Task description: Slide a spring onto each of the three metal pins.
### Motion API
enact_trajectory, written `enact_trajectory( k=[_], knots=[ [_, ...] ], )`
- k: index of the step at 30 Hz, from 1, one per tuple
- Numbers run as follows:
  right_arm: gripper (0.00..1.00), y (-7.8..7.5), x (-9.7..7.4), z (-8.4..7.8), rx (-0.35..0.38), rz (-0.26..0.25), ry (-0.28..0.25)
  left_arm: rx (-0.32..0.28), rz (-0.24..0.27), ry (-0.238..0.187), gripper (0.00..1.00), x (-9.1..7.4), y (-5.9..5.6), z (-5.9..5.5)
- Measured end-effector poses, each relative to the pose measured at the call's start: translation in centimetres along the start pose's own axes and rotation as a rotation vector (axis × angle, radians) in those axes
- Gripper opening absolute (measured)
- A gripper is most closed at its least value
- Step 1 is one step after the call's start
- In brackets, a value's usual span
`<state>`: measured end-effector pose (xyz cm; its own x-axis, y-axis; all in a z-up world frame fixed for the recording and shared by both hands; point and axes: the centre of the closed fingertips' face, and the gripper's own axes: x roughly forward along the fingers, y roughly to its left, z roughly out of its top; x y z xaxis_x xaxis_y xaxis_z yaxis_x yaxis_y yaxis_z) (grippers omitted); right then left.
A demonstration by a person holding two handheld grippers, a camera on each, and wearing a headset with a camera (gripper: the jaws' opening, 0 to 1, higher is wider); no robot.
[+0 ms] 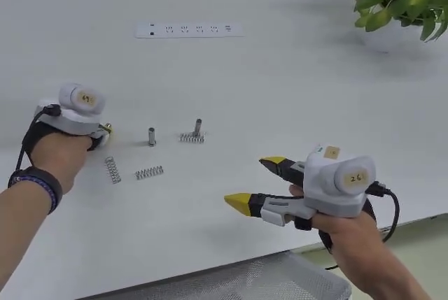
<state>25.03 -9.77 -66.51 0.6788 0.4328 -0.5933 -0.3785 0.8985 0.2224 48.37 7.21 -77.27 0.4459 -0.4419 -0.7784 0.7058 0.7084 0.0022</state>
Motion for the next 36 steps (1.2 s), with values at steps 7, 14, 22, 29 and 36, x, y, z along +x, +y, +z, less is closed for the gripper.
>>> enact_trajectory(
  k=[7, 14, 22, 29, 36],
  knots=[
    [0.63, -0.2, -0.2, 0.0, 0.001, -0.006, -0.001, -0.030, 0.011, -0.049, 0.00, -1.3, 0.4, 0.8],
    [0.63, -0.1, -0.2, 0.1, 0.000, -0.007, -0.008, -0.050, 0.019, -0.071, 0.00, -2.3, 0.8, 0.8],
    [0.63, 0.1, -0.2, 0.2, -0.001, -0.005, -0.014, -0.060, 0.031, -0.079, 0.00, -2.9, 1.2, 0.5],
    [0.63, 0.2, -0.2, 0.3, -0.002, -0.004, -0.020, -0.064, 0.036, -0.079, 0.00, -3.7, 1.3, 0.1],
    [0.63, 0.4, -0.4, 0.3, -0.003, -0.006, -0.022, -0.059, 0.036, -0.086, 0.00, -4.2, 1.3, 0.1]
  ],
)
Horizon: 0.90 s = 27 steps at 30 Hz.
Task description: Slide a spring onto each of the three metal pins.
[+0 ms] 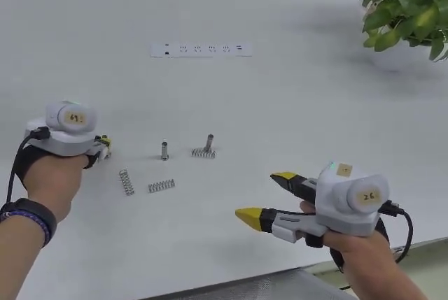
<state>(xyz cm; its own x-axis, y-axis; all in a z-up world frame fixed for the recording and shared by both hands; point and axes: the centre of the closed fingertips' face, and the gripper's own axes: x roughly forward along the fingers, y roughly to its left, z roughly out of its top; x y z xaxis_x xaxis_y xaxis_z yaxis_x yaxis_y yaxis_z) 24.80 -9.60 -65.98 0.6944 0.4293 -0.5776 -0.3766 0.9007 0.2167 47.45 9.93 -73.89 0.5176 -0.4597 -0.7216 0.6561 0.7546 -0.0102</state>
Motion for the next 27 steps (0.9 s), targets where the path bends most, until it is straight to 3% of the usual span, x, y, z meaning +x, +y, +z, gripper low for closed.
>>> enact_trajectory(
  k=[8, 18, 27],
  knots=[
    [0.63, 0.1, -0.1, -0.3, 0.003, -0.002, -0.002, -0.006, 0.001, -0.010, 0.00, -0.2, 0.0, 0.2],
    [0.63, 0.0, -0.4, -0.7, 0.009, -0.010, 0.000, 0.001, -0.001, -0.023, 0.00, -0.2, -0.9, -0.9],
    [0.63, -0.2, -0.5, -0.8, 0.014, -0.016, -0.002, 0.016, 0.006, -0.019, 0.00, -0.4, -0.8, -1.3]
  ],
)
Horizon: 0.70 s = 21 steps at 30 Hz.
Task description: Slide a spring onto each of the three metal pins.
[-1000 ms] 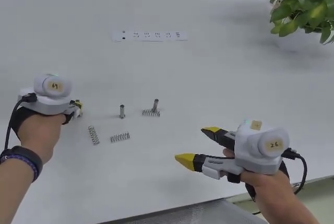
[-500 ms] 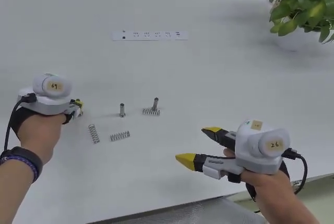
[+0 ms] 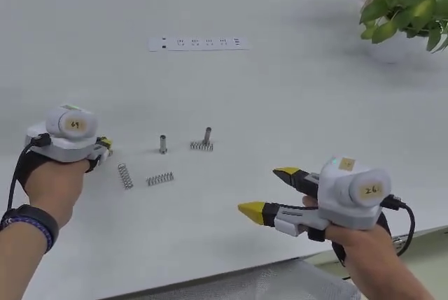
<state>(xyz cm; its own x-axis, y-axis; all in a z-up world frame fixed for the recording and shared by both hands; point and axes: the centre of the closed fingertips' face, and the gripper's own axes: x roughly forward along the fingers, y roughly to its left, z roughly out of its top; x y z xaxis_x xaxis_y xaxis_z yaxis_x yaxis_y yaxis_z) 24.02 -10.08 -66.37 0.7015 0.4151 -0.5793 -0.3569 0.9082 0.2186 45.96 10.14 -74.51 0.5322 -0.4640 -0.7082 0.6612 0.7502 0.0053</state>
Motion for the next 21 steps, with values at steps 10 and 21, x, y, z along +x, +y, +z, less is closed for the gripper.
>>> enact_trajectory(
  k=[10, 21],
  knots=[
    [0.63, -0.06, -0.06, 0.05, 0.003, -0.002, -0.005, 0.000, -0.005, 0.008, 0.00, 0.17, -0.40, 0.13],
    [0.63, -0.27, -0.36, -0.16, 0.007, -0.010, -0.003, 0.021, -0.011, 0.016, 0.00, 0.70, -0.93, -0.13]
  ],
)
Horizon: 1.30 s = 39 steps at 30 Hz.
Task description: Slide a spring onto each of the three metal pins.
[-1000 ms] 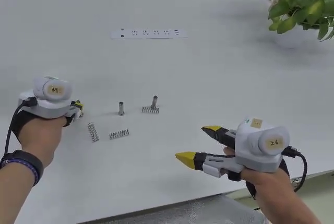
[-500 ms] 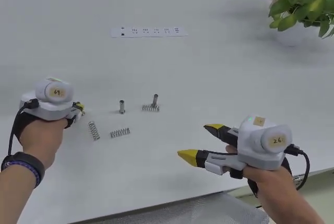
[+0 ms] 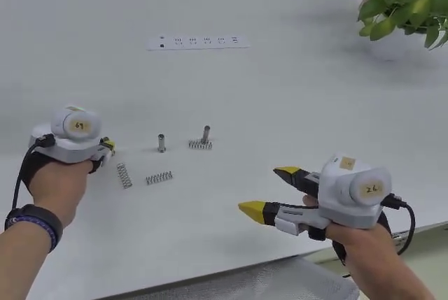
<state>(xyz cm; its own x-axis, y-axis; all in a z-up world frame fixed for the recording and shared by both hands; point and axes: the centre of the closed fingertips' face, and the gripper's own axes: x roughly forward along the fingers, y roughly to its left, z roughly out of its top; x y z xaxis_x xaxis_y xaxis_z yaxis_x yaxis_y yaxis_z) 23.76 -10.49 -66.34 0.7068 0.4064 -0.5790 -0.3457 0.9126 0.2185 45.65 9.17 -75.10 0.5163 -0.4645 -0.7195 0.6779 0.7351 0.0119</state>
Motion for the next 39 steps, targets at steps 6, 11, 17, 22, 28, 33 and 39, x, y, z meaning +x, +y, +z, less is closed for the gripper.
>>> enact_trajectory(
  k=[6, 11, 17, 22, 28, 33, 39],
  knots=[
    [0.63, -0.2, -0.1, 0.0, -0.002, -0.004, 0.002, 0.014, 0.002, 0.003, 0.00, 0.2, -0.2, -0.1],
    [0.63, -0.2, 0.0, -0.1, -0.004, -0.002, 0.003, 0.020, 0.003, 0.006, 0.00, 0.2, -0.2, -0.1],
    [0.63, -0.1, 0.0, 0.0, -0.002, -0.001, 0.001, 0.008, 0.003, 0.013, 0.04, 0.2, -0.2, -0.3],
    [0.63, -0.2, -0.1, -0.1, 0.000, -0.001, -0.002, -0.002, 0.023, 0.014, 0.17, -0.1, 0.3, -0.3],
    [0.63, -0.3, -0.1, -0.1, 0.004, -0.002, -0.005, -0.025, 0.002, 0.008, 0.23, -0.8, 0.0, -0.5],
    [0.63, -0.2, 0.0, 0.0, 0.006, 0.003, -0.011, -0.041, -0.002, 0.001, 0.25, -1.5, 0.0, -0.8],
    [0.63, 0.1, 0.1, 0.0, 0.002, 0.010, -0.015, -0.044, -0.006, 0.000, 0.25, -2.3, -0.3, -1.3]
  ],
)
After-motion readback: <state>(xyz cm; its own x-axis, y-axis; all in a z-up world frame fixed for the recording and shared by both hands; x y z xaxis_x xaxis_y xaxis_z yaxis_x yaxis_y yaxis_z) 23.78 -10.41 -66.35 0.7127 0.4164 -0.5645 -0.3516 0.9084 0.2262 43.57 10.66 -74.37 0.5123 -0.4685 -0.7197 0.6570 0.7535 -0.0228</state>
